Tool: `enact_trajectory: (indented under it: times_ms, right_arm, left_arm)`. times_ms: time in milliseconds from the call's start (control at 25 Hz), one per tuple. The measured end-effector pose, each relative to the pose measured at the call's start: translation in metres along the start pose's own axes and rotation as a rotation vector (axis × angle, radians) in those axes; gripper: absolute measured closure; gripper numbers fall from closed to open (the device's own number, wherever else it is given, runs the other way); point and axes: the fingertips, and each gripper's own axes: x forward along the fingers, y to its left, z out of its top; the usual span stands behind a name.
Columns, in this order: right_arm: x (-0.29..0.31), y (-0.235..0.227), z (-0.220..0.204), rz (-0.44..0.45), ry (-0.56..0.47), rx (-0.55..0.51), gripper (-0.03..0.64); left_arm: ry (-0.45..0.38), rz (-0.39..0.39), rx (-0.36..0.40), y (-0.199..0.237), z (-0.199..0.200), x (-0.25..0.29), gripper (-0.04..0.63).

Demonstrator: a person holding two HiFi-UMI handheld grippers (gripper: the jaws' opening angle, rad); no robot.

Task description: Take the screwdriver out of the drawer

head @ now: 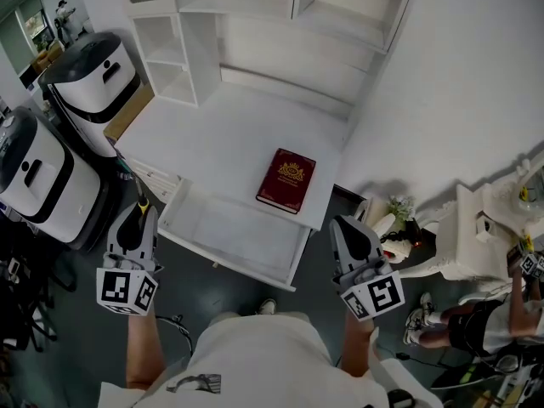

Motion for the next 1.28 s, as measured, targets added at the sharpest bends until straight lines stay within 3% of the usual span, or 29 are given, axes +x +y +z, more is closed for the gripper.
enact_trajectory:
  times_ms: [280, 1280]
  right_arm:
    - [-0.007, 0.000, -0.003, -0.023, 0.022, 0.006, 0.607]
    - [-0.006, 0.051, 0.015, -0.043, 0.026, -0.001, 0.607]
  left_arm:
    - [-0.045, 0.016, -0.057, 0.007, 0.003, -0.019, 0.515]
    - [-0.096, 0.110, -0.106, 0.046, 0.005, -0.108, 0.514]
